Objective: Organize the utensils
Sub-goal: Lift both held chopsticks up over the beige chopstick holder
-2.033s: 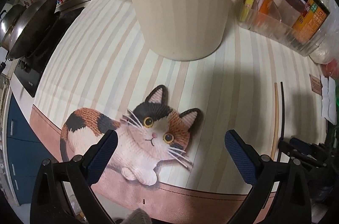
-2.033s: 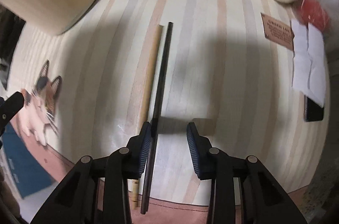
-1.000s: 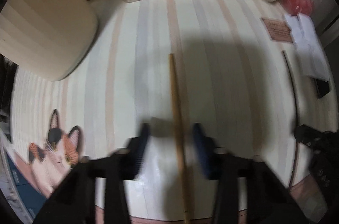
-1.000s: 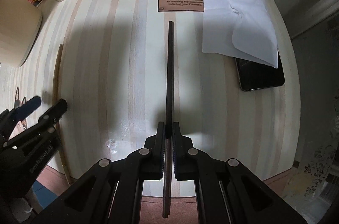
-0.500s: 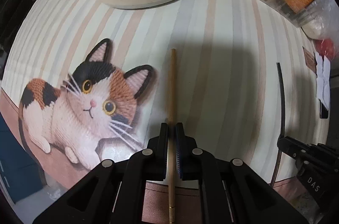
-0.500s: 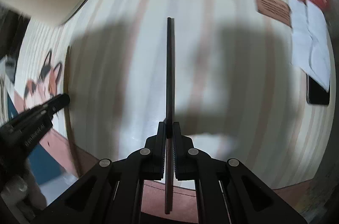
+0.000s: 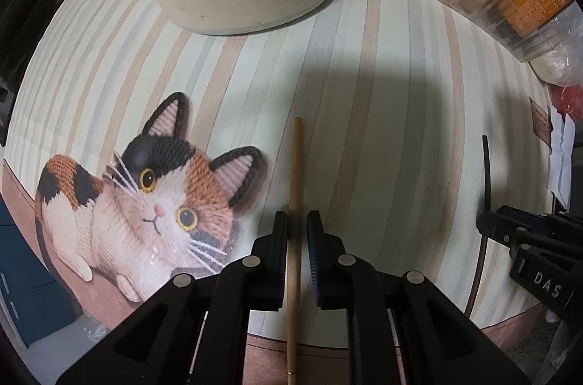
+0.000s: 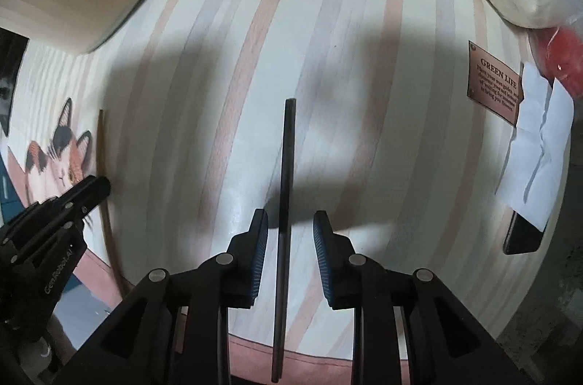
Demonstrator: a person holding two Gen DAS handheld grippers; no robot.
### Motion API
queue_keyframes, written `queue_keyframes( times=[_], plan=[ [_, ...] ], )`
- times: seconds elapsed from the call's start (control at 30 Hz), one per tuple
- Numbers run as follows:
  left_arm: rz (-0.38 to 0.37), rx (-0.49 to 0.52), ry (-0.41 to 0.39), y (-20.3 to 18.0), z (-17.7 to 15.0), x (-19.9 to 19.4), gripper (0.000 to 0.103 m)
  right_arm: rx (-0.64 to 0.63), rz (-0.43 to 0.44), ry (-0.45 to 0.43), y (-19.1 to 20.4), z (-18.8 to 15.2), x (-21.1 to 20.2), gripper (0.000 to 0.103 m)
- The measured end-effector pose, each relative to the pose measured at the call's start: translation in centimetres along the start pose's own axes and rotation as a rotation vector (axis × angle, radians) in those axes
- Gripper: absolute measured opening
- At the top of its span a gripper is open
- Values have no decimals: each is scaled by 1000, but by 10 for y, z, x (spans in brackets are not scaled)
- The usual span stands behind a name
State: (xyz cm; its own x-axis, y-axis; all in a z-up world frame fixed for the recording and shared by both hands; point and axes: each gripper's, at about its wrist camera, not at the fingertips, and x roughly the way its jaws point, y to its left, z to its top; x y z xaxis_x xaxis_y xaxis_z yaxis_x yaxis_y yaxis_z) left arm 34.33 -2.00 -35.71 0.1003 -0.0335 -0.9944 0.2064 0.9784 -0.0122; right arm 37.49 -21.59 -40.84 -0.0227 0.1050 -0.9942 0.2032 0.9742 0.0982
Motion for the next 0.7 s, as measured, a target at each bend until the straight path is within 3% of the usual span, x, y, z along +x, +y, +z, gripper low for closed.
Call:
queue_keyframes(
  times=[0.13, 0.7],
  plan=[
    [4, -5, -4, 2, 3, 1, 11, -3, -30, -2, 24, 1, 3, 28],
    [15, 1, -8, -3, -1, 2, 11, 9, -61, -25, 26, -45, 1, 28]
  ],
)
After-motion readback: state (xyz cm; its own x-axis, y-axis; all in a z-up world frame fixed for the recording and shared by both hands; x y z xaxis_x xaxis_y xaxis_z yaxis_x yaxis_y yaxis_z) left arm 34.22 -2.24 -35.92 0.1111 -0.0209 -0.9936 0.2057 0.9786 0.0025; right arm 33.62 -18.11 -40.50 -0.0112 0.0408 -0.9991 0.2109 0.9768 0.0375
